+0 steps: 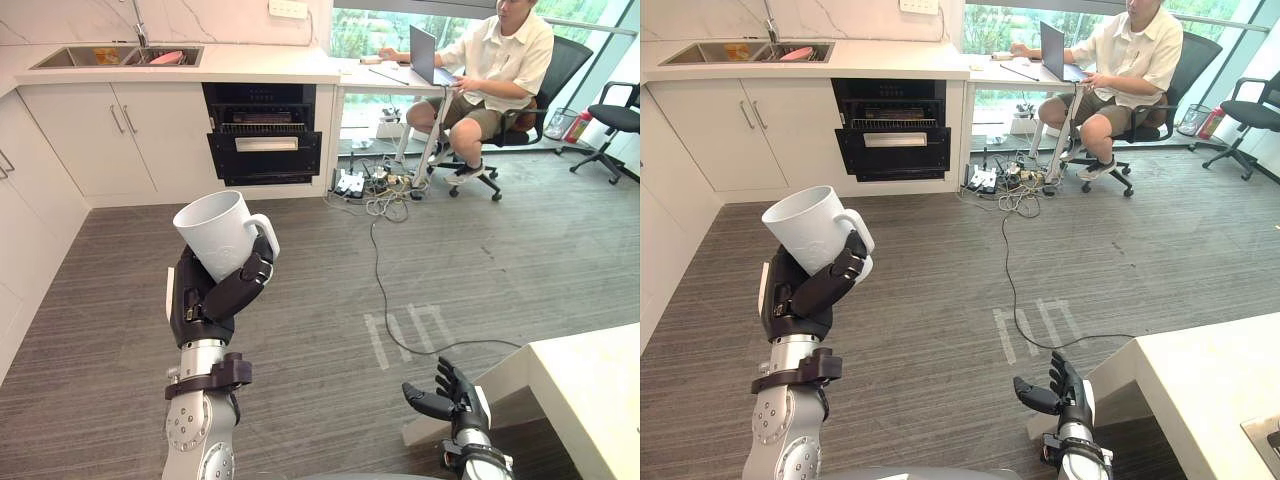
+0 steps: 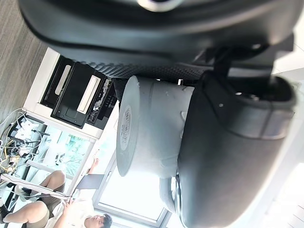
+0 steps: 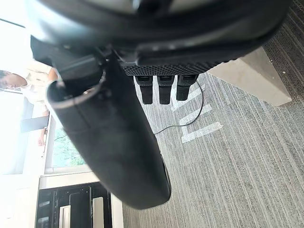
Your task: Walk over to the sink, pick up the cup, carry it to the dishwasher, place the cup inside the dishwasher, then close the dishwasher door
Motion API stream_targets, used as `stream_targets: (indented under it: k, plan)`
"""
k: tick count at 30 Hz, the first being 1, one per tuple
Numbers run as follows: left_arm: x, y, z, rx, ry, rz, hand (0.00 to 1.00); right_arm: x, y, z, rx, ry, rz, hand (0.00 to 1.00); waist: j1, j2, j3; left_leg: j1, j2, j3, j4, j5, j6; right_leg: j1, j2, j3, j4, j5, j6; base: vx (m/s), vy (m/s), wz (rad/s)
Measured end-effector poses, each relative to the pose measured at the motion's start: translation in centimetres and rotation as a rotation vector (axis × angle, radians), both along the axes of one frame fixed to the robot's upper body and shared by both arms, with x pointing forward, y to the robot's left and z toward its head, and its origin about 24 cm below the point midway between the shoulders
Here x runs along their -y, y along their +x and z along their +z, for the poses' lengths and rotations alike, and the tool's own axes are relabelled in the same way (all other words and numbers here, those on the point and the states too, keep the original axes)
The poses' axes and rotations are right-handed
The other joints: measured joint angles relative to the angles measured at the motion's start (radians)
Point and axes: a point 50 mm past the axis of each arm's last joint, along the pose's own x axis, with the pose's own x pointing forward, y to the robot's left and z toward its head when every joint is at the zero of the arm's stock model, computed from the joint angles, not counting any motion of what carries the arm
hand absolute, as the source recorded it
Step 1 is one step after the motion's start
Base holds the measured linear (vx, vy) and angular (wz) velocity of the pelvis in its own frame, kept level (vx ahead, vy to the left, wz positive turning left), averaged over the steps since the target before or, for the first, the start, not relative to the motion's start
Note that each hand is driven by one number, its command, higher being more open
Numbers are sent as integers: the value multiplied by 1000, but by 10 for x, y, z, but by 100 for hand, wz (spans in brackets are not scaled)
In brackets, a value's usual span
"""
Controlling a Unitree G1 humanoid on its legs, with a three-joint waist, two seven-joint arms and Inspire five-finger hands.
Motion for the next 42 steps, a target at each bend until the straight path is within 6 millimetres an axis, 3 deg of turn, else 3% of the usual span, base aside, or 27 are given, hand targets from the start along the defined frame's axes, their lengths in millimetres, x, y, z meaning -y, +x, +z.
stream_targets:
  k: [6,11,14,17,18,19,22,23,24,25,27,29,30,32,33,36,37,38,39,40,42]
  plan:
    - [14,5,-18,-81,-21,-58,30,9,-24,-11,-83,-10,-65,90,-60,-1,-14,38,29,61,-23,4,-7,40,2,-41,-20,4,-6,33,-36,-5]
    - [16,7,-30,-143,1,-89,30,24,-36,-17,-134,-36,-144,90,-64,-3,-19,51,42,89,-51,8,-27,75,-4,-90,-47,10,-13,-12,-30,18]
    - [8,8,-32,-164,81,-85,30,26,-34,-24,-164,-33,-169,90,-60,-5,-19,1,20,-1,-34,31,-30,81,-20,-167,-59,13,-9,-19,-32,89]
    - [-8,8,-35,-188,102,-16,30,28,-22,-27,-163,-34,-169,90,-55,5,-4,-83,-7,-45,-3,74,-57,86,-46,-275,-84,20,-6,-71,-27,129]
    - [-12,11,-36,-192,103,5,30,34,-20,-28,-168,-40,-189,90,-52,13,11,-107,9,18,-12,82,-60,100,-56,-315,-106,33,-9,-119,51,135]
    - [-17,11,-36,-195,102,34,30,38,-16,-28,-170,-46,-206,90,-45,16,24,-137,80,166,40,46,-22,107,-58,-361,-127,39,-10,-123,53,129]
    - [-14,11,-37,-197,96,27,30,52,-11,-23,-161,-94,-206,90,-48,58,51,-172,202,336,148,9,-24,139,-64,-457,-141,42,6,-104,155,107]
    - [-12,12,-36,-192,94,15,30,55,-9,-22,-154,-100,-212,90,-50,61,56,-183,208,362,159,14,-20,140,-88,-481,-138,28,17,-64,259,78]
    - [-12,12,-36,-191,94,14,30,55,-8,-22,-152,-100,-215,90,-49,64,58,-185,204,363,160,15,-18,141,-94,-481,-134,22,27,-23,296,48]
    - [-12,12,-36,-191,95,12,30,55,-5,-21,-143,-98,-224,90,-49,69,68,-190,179,363,175,6,8,140,-123,-475,-96,0,57,28,251,30]
    - [-11,13,-35,-184,97,8,30,54,-4,-21,-142,-96,-222,90,-53,49,80,-192,112,359,180,-26,46,113,-189,-454,-16,-37,71,74,342,42]
    - [-8,17,-31,-166,96,-5,30,56,-2,-20,-139,-106,-216,90,-63,50,95,-194,47,344,181,-50,80,41,-242,-383,154,-58,-19,165,329,52]
    - [-8,20,-28,-153,102,-8,30,52,-1,-21,-144,-97,-207,90,-81,49,110,-177,13,303,176,-62,117,-28,-239,-261,324,-23,-41,203,261,70]
    - [-8,22,-25,-140,114,-15,30,47,-4,-24,-160,-85,-200,90,-104,48,118,-138,-10,262,153,-71,131,-81,-164,-130,430,-66,-9,238,187,73]
    - [-8,22,-24,-135,115,-12,30,45,-1,-23,-157,-97,-181,90,-102,49,119,-95,-24,253,108,-63,116,-124,-106,-89,427,-88,-10,285,124,42]
    - [0,28,-17,-100,135,-61,30,42,7,-15,-110,-118,-145,90,-109,53,123,18,-66,208,-5,-61,116,-261,21,-71,314,-93,-16,386,131,42]
    - [4,30,-15,-89,136,-80,30,43,7,-14,-105,-121,-143,90,-113,55,124,35,-71,193,-15,-60,118,-275,38,-68,266,-82,-14,349,66,66]
    - [10,33,-12,-70,140,-107,30,43,6,-12,-101,-126,-143,90,-117,52,122,63,-83,167,-38,-66,109,-294,56,-60,182,-55,-18,502,54,83]
    - [17,36,-9,-53,133,-135,30,45,7,-10,-98,-148,-129,90,-130,57,119,98,-94,124,-60,-76,93,-312,79,-40,144,38,-29,672,54,102]
    - [25,37,-7,-40,124,-165,30,47,7,-7,-89,-171,-120,90,-137,71,114,134,-91,87,-76,-89,68,-309,98,-33,144,100,-60,577,42,85]
    - [33,37,-7,-31,95,-187,30,49,13,-1,-64,-188,-104,90,-129,101,112,135,-59,88,-18,-101,46,-271,100,-64,151,91,-74,564,36,44]
